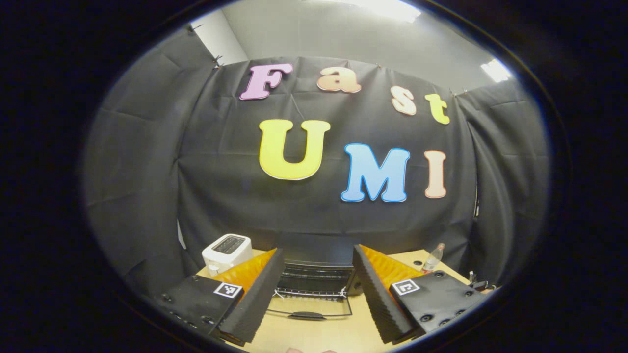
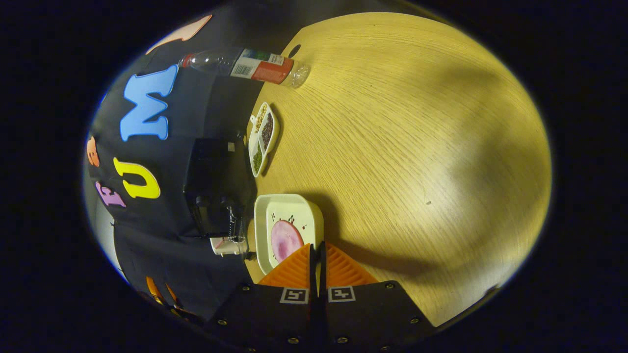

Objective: Open the electric oven with the left hand, put the food in, and close the electric oven.

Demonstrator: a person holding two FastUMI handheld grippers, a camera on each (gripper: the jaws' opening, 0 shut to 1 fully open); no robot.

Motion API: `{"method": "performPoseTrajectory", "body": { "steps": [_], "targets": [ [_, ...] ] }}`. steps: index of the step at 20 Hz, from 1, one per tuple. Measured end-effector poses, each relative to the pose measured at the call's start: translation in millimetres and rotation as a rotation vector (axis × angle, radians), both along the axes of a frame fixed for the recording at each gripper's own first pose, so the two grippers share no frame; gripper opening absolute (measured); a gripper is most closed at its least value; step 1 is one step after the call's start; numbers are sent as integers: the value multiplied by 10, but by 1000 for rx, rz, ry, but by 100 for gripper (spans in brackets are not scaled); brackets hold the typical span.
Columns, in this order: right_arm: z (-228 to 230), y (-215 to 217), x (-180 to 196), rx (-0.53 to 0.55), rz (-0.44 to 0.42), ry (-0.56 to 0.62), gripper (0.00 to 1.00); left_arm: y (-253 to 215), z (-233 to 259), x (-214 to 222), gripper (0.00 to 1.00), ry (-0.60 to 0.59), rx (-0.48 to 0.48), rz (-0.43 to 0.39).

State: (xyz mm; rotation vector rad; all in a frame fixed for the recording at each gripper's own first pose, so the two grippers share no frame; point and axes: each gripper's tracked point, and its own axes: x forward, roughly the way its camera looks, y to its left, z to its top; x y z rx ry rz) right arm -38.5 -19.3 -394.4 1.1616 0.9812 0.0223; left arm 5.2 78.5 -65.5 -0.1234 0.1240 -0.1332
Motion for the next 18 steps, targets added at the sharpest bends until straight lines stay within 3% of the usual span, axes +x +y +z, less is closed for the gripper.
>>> {"method": "performPoseTrajectory", "body": {
  "steps": [4,8,11,12,13,14,18],
  "targets": [
    [203,110,-44,-6,-55,-47,0,-38,81,49,95,-26,-21,-27],
    [455,374,-162,-78,-95,-67,1,20,178,103,99,-58,-31,-59],
    [659,737,-221,-111,-119,-75,0,136,173,124,95,-71,-28,-75],
    [686,883,-211,-115,-134,-71,0,205,183,124,99,-78,-18,-76],
    [705,1042,-194,-117,-144,-68,0,271,175,112,91,-85,-9,-80],
    [719,1190,-168,-126,-149,-65,0,322,167,97,99,-86,-5,-85],
    [812,1744,-56,-125,-184,-56,0,648,124,9,99,-88,-22,-88]
  ]
}}
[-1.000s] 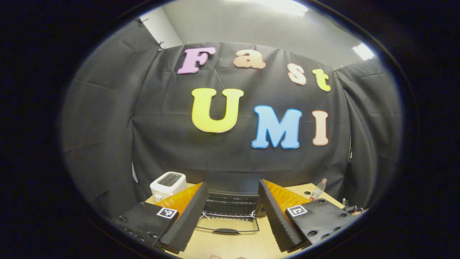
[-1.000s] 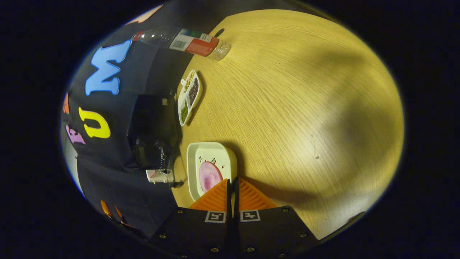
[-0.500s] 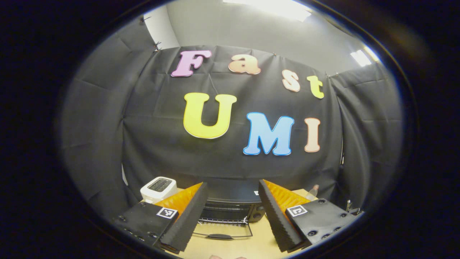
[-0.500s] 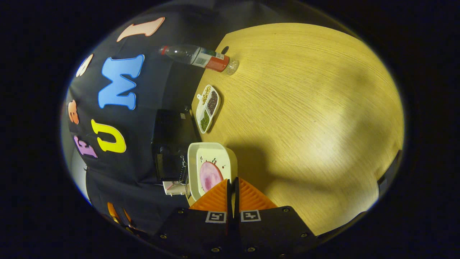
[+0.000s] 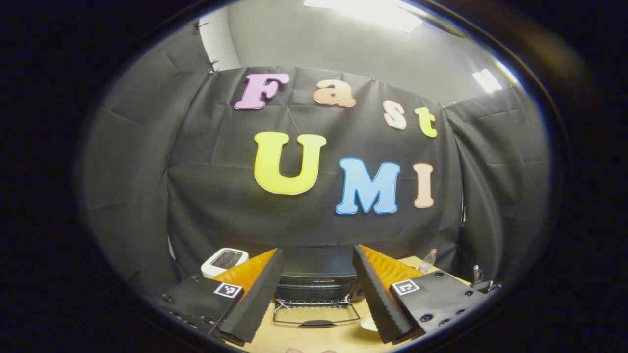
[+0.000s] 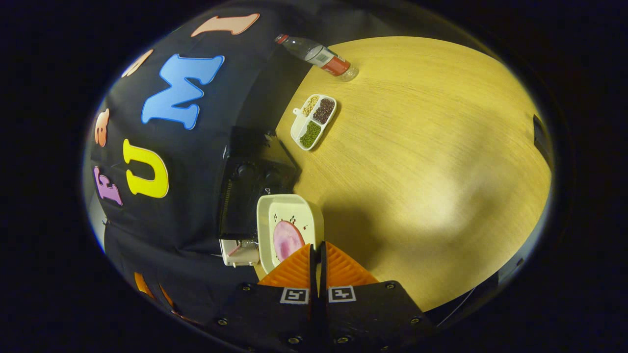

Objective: Open the electric oven with the left hand, put the food in, and close the electric oven.

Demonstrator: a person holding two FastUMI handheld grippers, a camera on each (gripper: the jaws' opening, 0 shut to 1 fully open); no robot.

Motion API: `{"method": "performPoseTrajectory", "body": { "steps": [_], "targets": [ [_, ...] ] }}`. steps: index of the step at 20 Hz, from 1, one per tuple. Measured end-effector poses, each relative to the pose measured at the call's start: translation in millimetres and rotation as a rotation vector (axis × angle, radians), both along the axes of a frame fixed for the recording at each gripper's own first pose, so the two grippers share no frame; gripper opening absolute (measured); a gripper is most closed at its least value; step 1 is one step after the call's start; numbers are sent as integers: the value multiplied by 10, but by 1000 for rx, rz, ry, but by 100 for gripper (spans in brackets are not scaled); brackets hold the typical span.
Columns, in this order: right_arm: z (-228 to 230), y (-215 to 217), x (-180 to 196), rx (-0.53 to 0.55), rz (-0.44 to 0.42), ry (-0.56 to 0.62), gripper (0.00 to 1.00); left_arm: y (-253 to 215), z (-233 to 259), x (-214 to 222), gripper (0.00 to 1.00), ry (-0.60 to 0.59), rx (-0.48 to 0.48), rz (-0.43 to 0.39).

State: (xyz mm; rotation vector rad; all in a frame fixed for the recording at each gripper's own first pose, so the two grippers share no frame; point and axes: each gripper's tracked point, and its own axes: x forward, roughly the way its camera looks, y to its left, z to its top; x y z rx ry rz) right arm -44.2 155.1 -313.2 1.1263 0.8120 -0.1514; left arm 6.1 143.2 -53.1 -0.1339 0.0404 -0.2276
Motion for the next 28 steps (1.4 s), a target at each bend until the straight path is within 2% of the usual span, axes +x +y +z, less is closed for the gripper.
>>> {"method": "performPoseTrajectory", "body": {
  "steps": [1,2,3,4,10,15,21,23,28],
  "targets": [
    [11,141,64,17,-15,-1,1,89,-20,0,95,3,-3,6],
    [17,259,159,27,-33,0,0,183,-33,-17,99,6,-8,13],
    [-7,395,280,36,-52,3,0,283,-48,-48,95,10,-13,23],
    [-16,495,377,43,-75,9,1,381,-71,-64,99,16,-16,35],
    [-107,1005,1127,89,-214,28,0,985,-122,-171,99,28,-24,124],
    [-187,1226,1686,113,-363,41,1,1453,-310,-178,99,74,-22,193],
    [-303,1514,2241,165,-499,64,1,1941,-482,-158,99,127,-40,284],
    [-364,1553,2384,178,-546,70,0,2032,-499,-155,95,131,-34,301],
    [-481,1626,2750,154,-568,37,1,2148,-577,-123,95,141,-3,334]
  ]
}}
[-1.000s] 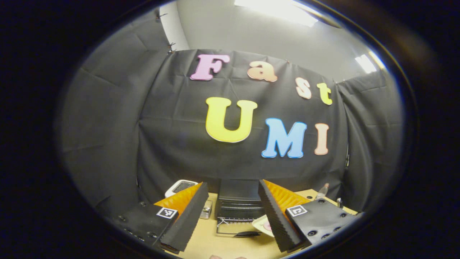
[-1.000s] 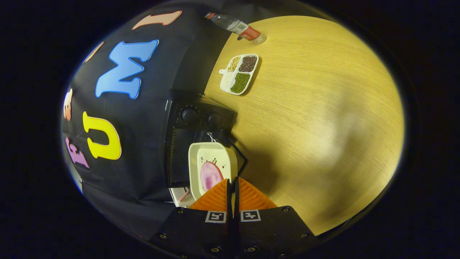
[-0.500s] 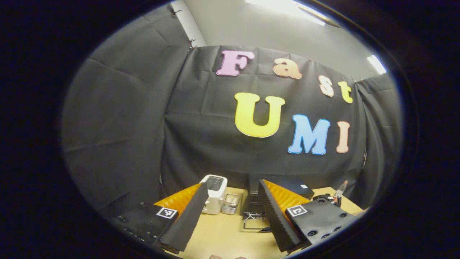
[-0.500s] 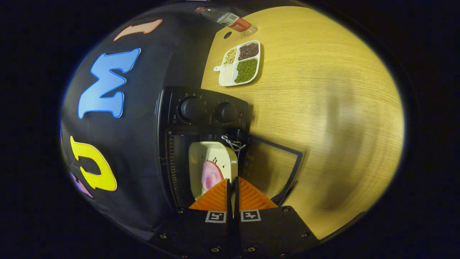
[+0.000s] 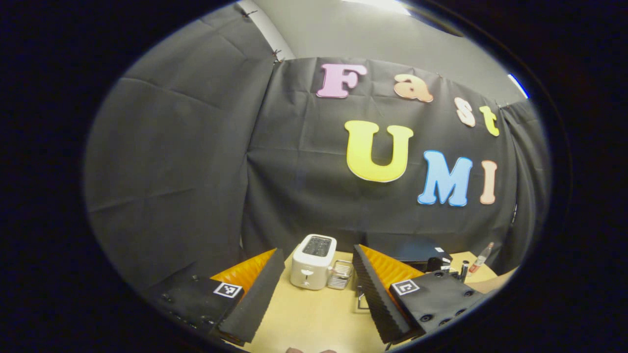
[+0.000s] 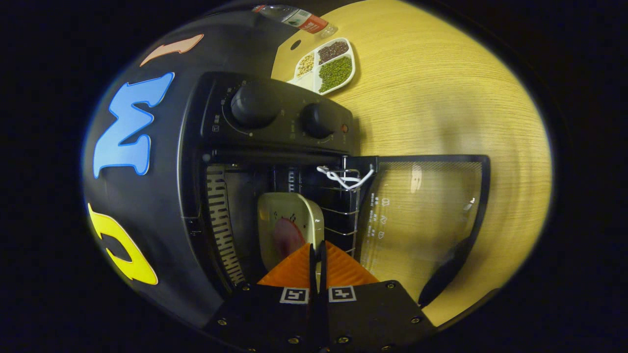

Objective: Open the electric oven with the left hand, put the food in, and close the electric oven.

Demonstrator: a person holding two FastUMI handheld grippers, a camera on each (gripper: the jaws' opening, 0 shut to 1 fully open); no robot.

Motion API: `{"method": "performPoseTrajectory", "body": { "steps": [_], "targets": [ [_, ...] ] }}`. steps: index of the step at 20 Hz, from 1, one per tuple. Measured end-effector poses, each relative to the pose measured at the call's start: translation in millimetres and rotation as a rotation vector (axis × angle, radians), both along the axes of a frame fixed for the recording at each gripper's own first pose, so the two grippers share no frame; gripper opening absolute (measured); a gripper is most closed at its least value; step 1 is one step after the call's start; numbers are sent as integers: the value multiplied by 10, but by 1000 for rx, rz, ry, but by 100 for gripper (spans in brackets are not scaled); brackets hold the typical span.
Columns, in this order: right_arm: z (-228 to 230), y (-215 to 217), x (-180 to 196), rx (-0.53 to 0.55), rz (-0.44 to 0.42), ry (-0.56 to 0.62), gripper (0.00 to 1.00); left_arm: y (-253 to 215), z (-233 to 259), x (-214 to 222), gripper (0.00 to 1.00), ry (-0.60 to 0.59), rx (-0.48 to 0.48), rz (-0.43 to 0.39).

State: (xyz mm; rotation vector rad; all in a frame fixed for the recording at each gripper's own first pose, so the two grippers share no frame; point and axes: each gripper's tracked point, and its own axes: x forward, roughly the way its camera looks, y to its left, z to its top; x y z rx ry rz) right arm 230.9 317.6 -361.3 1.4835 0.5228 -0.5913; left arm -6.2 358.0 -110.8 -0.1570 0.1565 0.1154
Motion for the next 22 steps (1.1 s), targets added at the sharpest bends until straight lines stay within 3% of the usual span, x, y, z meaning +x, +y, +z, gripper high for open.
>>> {"method": "performPoseTrajectory", "body": {
  "steps": [7,9,10,13,16,18,22],
  "targets": [
    [-68,80,303,14,-53,-63,1,71,-137,23,99,41,-3,4],
    [-56,67,327,8,-51,-71,3,33,-130,44,95,40,-1,-3],
    [-62,70,335,-13,-35,-72,4,17,-115,64,99,39,0,-6],
    [30,69,242,-54,29,-88,8,-105,-73,111,91,27,-8,-24],
    [120,49,55,-149,145,-68,33,-294,-63,180,95,20,-11,-54],
    [219,33,-113,-225,238,-64,39,-457,-35,230,95,13,-14,-76],
    [632,-143,-321,-415,400,-109,39,-845,-43,277,99,13,-15,-131]
  ]
}}
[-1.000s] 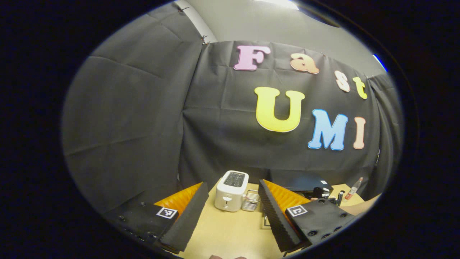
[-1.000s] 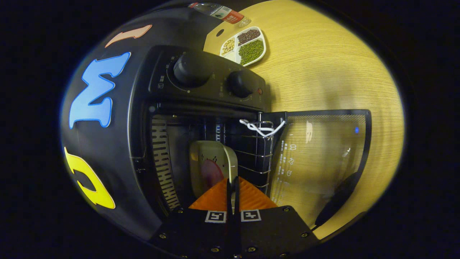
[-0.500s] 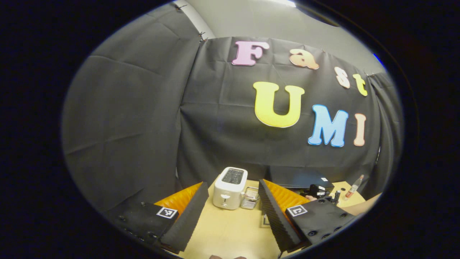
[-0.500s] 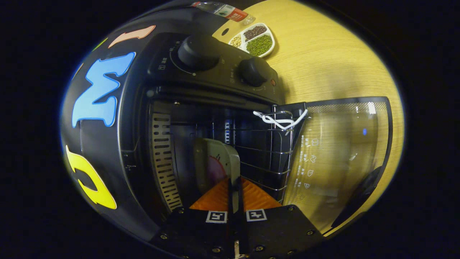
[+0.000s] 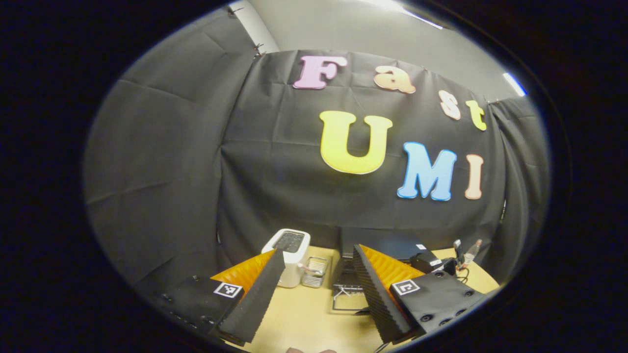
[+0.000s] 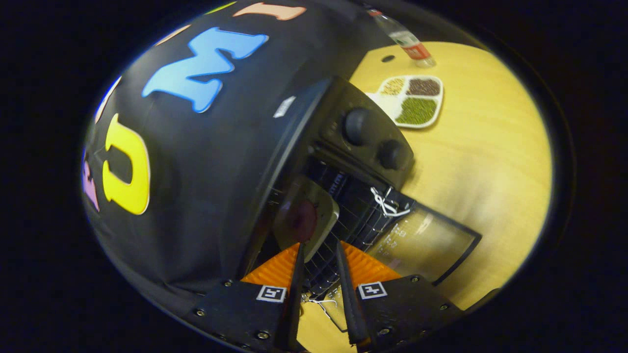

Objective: Open the electric oven with the left hand, put the food in, and close the electric oven.

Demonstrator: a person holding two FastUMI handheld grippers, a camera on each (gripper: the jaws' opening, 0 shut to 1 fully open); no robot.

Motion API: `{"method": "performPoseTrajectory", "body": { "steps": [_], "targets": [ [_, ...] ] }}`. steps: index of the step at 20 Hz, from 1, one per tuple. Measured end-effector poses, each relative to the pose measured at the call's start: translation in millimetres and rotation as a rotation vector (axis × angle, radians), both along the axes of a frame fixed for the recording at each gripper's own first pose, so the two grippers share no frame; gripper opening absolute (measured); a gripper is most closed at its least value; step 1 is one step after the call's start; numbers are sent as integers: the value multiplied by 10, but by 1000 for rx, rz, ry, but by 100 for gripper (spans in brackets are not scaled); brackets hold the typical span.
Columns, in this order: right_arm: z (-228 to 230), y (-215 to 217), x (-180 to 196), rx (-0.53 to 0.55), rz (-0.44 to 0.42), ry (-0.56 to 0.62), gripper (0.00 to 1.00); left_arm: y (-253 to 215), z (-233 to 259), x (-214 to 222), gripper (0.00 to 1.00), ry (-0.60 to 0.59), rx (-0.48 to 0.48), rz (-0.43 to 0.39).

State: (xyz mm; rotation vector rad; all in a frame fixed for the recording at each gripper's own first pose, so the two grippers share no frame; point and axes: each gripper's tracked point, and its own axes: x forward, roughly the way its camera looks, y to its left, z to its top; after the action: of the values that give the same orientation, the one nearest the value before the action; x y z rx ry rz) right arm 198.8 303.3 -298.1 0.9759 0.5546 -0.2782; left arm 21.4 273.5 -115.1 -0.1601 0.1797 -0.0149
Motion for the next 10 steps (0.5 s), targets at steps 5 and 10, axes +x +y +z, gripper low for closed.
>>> {"method": "performPoseTrajectory", "body": {
  "steps": [5,10],
  "targets": [
    [823,-356,-286,-298,202,-170,39,-610,93,62,99,-19,6,-81],
    [1534,-960,-714,-599,266,-321,39,-1248,292,29,95,-62,11,-149]
  ]
}}
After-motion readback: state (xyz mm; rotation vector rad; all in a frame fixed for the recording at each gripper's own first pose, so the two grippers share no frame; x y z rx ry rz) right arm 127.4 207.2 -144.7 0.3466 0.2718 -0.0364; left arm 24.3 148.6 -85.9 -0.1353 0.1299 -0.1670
